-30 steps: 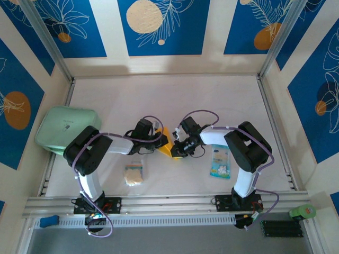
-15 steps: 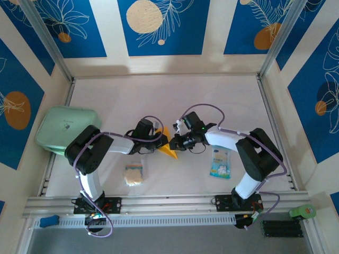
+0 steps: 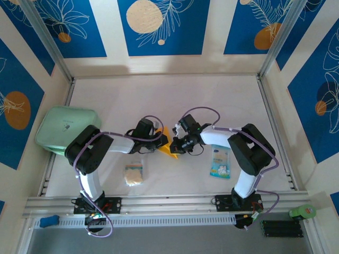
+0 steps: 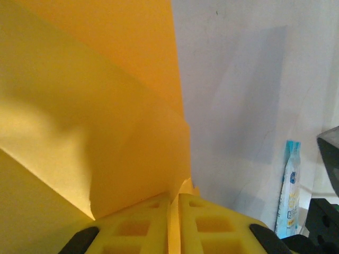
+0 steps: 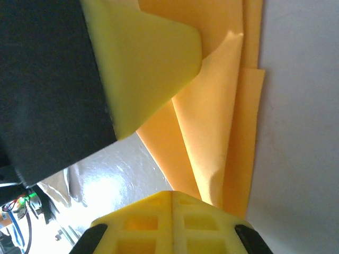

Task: Fold a paper plane with a square sheet of paper (pick it up from the middle)
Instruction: Fourth fold the wing at the center of the table.

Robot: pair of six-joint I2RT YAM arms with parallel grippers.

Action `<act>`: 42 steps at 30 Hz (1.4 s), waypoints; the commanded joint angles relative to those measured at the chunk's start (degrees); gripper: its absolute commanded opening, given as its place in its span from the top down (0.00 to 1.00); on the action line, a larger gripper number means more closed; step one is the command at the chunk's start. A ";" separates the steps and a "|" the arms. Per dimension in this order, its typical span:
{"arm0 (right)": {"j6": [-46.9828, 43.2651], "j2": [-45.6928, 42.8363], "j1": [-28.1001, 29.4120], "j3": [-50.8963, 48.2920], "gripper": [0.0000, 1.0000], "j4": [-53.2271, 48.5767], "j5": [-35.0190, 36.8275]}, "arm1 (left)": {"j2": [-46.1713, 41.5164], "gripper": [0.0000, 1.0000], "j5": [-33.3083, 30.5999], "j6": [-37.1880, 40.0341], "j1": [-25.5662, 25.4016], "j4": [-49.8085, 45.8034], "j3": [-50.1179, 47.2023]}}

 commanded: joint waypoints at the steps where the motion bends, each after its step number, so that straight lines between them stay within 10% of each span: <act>1: -0.54 1.29 0.29 1.76 0.96 -1.69 0.14 | 2.34 0.86 -1.41 -0.12 -0.64 -5.34 0.00; 24: 0.52 2.40 -1.89 -5.20 0.97 0.18 -1.80 | 3.22 0.77 -1.42 4.61 -0.62 -13.68 4.83; 42: -0.19 -13.53 -2.57 -11.52 0.97 -2.21 -1.78 | 4.01 0.79 -2.38 4.82 -0.48 -19.23 6.98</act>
